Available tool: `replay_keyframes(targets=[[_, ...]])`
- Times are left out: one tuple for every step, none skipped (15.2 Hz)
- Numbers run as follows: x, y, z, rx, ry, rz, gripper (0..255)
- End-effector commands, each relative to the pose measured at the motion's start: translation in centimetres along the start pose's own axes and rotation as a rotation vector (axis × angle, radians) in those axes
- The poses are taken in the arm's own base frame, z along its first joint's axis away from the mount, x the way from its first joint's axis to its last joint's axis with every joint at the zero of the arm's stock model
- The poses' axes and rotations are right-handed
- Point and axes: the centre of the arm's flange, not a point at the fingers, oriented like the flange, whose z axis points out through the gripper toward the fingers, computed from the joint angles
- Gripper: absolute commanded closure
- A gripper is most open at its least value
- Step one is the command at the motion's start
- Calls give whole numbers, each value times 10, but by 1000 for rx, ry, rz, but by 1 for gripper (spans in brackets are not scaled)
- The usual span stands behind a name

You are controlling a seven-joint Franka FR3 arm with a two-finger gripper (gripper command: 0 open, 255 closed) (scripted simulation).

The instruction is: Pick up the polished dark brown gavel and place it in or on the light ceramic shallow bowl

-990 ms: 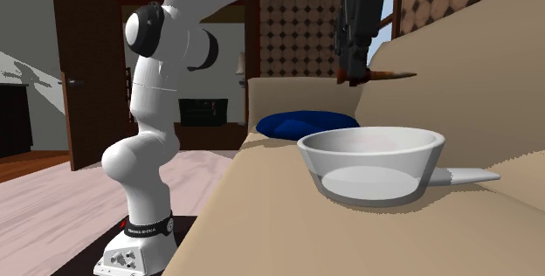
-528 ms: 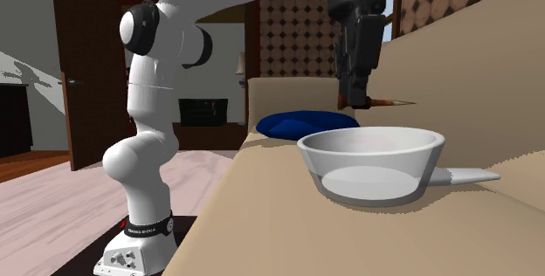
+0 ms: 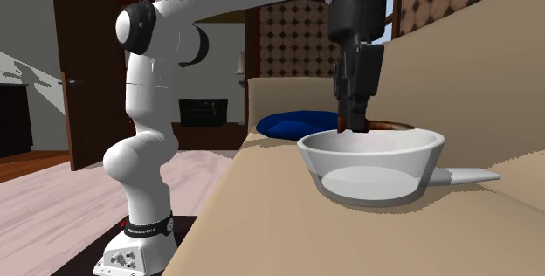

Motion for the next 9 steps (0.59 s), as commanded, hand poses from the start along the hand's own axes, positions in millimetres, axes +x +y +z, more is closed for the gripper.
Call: replay_keyframes(targets=[[0, 0, 1, 0, 0, 0, 255], [0, 0, 1, 0, 0, 0, 255], [0, 0, 1, 0, 0, 0, 255], [0, 0, 1, 0, 0, 0, 255], [0, 0, 1, 0, 0, 0, 255], [0, 0, 1, 0, 0, 0, 0], [0, 0, 1, 0, 0, 0, 0], [0, 0, 1, 0, 0, 0, 0], [0, 0, 1, 0, 0, 0, 0]])
